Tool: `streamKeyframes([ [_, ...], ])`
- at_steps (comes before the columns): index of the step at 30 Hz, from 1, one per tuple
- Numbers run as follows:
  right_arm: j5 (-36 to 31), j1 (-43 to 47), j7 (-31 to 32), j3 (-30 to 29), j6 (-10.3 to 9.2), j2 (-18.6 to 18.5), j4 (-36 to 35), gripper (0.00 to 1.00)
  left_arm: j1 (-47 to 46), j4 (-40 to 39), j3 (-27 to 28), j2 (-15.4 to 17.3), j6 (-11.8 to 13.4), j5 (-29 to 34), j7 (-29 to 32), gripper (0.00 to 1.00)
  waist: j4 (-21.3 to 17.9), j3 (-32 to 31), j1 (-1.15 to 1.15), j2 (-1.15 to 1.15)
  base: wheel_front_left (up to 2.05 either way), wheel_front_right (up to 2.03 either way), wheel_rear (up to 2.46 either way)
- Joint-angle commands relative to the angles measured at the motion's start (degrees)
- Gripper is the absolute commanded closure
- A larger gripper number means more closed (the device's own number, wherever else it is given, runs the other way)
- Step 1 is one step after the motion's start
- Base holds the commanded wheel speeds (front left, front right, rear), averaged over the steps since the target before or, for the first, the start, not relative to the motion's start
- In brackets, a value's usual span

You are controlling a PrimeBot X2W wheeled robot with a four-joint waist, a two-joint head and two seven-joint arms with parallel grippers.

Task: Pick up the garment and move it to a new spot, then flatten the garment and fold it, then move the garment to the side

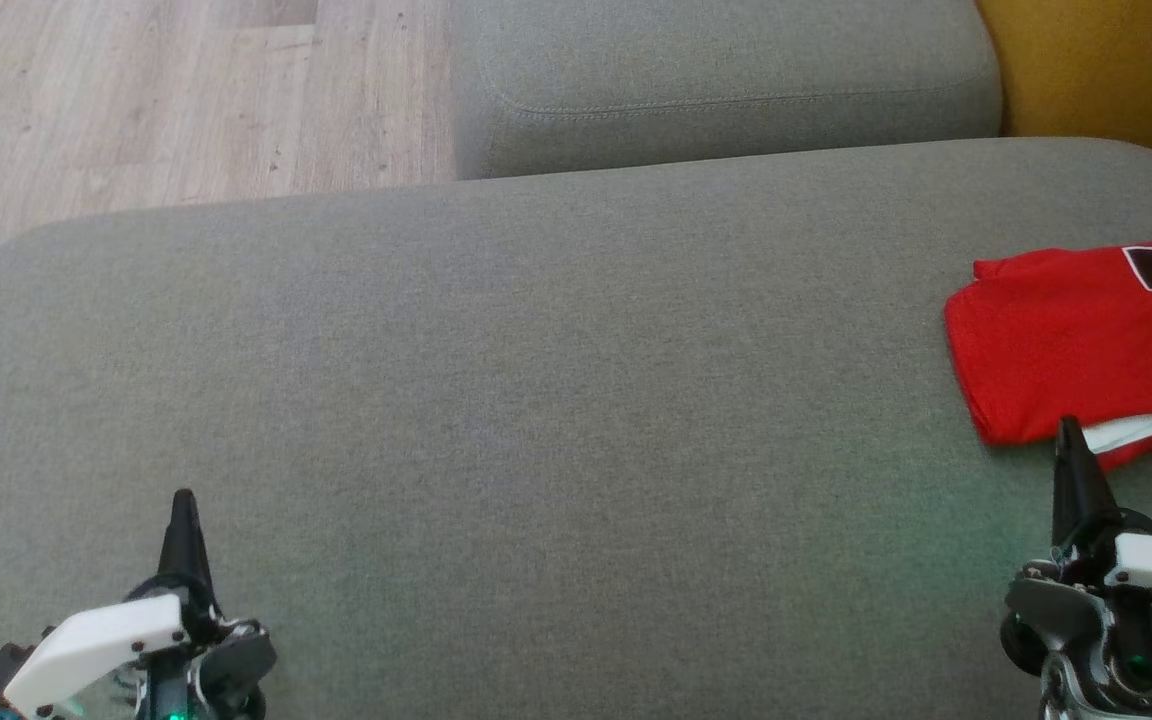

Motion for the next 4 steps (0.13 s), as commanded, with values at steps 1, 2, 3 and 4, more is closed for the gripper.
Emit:
streamKeyframes([
  [1,0.3,-2.6,0.5,1.0,0.4,0.0,-1.8,1.0,-2.8,-1.6,2.3,0.5,-0.4,-0.2,0.2,1.0,0.0,0.0,0.0,0.0,0.0,0.0,0.0],
  [2,0.3,-2.6,0.5,1.0,0.4,0.0,-1.8,1.0,-2.8,-1.6,2.3,0.5,-0.4,-0.1,0.2,1.0,0.0,0.0,0.0,0.0,0.0,0.0,0.0],
  [3,0.3,-2.6,0.6,1.0,0.4,0.0,-1.8,1.0,-2.8,-1.6,2.3,0.4,-0.4,-0.1,0.3,1.0,0.0,0.0,0.0,0.0,0.0,0.0,0.0],
  [4,0.3,-2.6,0.6,1.0,0.4,0.1,-1.8,1.0,-2.8,-1.6,2.3,0.4,-0.4,-0.1,0.3,1.0,0.0,0.0,0.0,0.0,0.0,0.0,0.0],
])
